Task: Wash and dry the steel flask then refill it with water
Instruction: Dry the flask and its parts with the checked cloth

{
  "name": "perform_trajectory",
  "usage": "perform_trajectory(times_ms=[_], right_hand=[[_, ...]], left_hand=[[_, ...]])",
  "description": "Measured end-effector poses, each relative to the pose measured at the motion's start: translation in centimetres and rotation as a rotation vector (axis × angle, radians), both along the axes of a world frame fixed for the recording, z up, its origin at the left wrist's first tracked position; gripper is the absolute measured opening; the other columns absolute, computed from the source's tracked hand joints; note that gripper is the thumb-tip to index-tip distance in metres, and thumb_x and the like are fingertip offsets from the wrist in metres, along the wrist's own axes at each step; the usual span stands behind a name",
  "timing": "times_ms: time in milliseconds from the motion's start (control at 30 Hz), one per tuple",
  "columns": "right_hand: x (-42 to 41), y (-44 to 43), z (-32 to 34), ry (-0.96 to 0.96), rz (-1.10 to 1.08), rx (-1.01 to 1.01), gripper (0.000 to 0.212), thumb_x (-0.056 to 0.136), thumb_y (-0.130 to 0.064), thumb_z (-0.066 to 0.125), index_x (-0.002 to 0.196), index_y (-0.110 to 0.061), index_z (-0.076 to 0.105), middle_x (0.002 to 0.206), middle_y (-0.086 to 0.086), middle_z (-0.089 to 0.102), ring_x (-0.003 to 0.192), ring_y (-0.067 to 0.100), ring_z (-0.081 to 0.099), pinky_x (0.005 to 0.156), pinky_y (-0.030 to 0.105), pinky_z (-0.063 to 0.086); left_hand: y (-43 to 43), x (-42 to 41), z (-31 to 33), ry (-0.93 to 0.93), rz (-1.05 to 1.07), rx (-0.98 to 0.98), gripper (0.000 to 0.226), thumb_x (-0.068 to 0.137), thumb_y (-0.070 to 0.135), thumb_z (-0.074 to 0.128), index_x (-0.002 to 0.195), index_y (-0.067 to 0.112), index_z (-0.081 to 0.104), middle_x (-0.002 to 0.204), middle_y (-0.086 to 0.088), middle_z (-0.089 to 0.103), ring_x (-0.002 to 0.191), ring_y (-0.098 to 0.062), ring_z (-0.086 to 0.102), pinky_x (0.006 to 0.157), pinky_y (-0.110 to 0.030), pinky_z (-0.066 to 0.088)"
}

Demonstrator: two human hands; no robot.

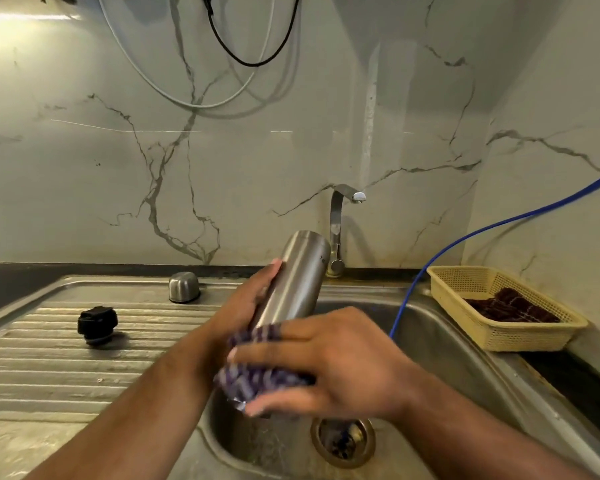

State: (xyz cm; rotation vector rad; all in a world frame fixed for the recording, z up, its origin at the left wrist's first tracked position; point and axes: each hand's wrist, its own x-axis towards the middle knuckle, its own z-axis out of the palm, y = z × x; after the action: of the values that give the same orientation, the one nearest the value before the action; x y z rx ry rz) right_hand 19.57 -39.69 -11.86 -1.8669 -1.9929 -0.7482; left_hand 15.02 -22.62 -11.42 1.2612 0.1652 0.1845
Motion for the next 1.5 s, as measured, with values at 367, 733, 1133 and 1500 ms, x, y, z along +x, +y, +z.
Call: perform_trajectory(times_ms=[367, 733, 1133, 1500], right_hand=[[1.1, -0.9, 0.2, 0.001, -0.048, 0.006, 0.050, 0.095, -0.068, 0.053, 0.141, -0.045, 0.055, 0.129, -0.016, 0.068, 0.105, 0.002, 0.066, 0.079, 0.027, 0.055], [3.6, -1.7, 1.0, 0.247, -0.213, 0.285, 0.055, 0.095, -0.067, 0.051, 0.141, -0.038, 0.056, 0.116, -0.011, 0.073, 0.095, 0.005, 0.067, 0.080, 0.029, 0.058], [4.4, -1.4, 0.8, 0.669, -0.138, 0.262, 0.045, 0.090, -0.053, 0.071, 0.132, -0.037, 0.067, 0.115, -0.026, 0.070, 0.105, -0.014, 0.063, 0.097, 0.023, 0.054], [5.6, -1.5, 0.1, 0.750, -0.269, 0.405, 0.059, 0.086, -0.063, 0.065, 0.140, -0.038, 0.060, 0.127, -0.023, 0.066, 0.112, -0.014, 0.061, 0.101, 0.028, 0.054]], left_hand=[[-0.2, -0.5, -0.3, 0.022, -0.190, -0.078, 0.047, 0.096, 0.040, 0.054, 0.110, -0.001, 0.074, 0.087, -0.016, 0.074, 0.078, -0.024, 0.074, 0.069, -0.034, 0.061], [-1.0, -0.1, -0.2, 0.065, -0.118, -0.033, 0.060, 0.097, 0.051, 0.046, 0.091, 0.002, 0.080, 0.089, -0.025, 0.071, 0.072, -0.033, 0.069, 0.072, -0.040, 0.057], [-1.8, -0.3, -0.3, 0.175, -0.098, -0.075, 0.065, 0.089, 0.056, 0.061, 0.115, -0.002, 0.073, 0.101, -0.023, 0.072, 0.078, -0.031, 0.072, 0.069, -0.036, 0.061], [-2.2, -0.1, -0.3, 0.117, -0.064, -0.104, 0.063, 0.085, 0.058, 0.065, 0.117, 0.004, 0.072, 0.099, -0.023, 0.070, 0.085, -0.036, 0.070, 0.086, -0.057, 0.059]])
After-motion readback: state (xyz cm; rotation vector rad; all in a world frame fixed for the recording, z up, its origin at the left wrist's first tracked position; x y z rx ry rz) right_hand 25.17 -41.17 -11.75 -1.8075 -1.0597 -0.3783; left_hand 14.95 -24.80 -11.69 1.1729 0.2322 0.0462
